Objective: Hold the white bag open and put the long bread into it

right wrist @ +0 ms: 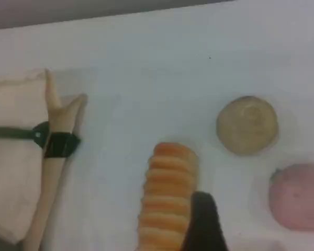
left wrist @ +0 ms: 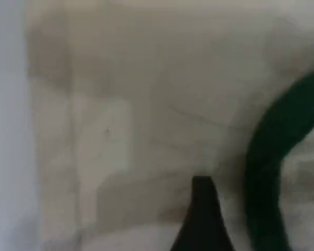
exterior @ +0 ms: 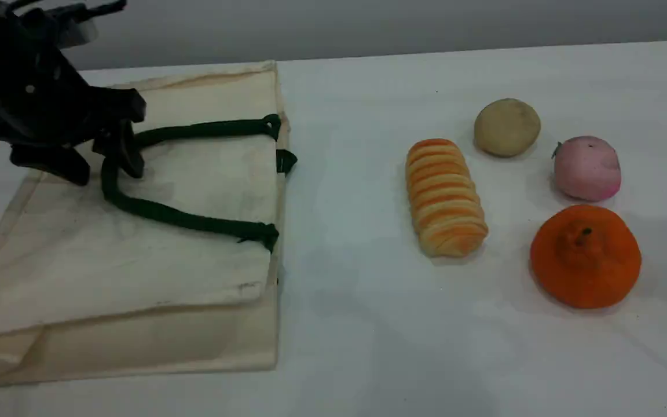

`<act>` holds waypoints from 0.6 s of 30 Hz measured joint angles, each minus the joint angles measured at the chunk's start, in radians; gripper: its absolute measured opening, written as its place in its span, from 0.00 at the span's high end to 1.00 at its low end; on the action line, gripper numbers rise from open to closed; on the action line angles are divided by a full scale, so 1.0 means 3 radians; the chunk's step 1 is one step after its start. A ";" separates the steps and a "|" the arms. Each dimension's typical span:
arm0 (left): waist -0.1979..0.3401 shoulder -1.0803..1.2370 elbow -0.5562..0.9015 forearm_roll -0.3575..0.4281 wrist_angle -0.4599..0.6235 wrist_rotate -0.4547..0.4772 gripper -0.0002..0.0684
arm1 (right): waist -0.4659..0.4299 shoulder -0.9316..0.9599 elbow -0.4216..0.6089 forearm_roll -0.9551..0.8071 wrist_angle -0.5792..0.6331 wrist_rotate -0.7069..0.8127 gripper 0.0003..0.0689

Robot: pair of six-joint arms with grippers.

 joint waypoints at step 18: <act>-0.0021 0.0195 -0.0003 0.0023 -0.0031 -0.0031 0.28 | 0.0000 0.0000 0.0000 0.0000 -0.0003 -0.0011 0.32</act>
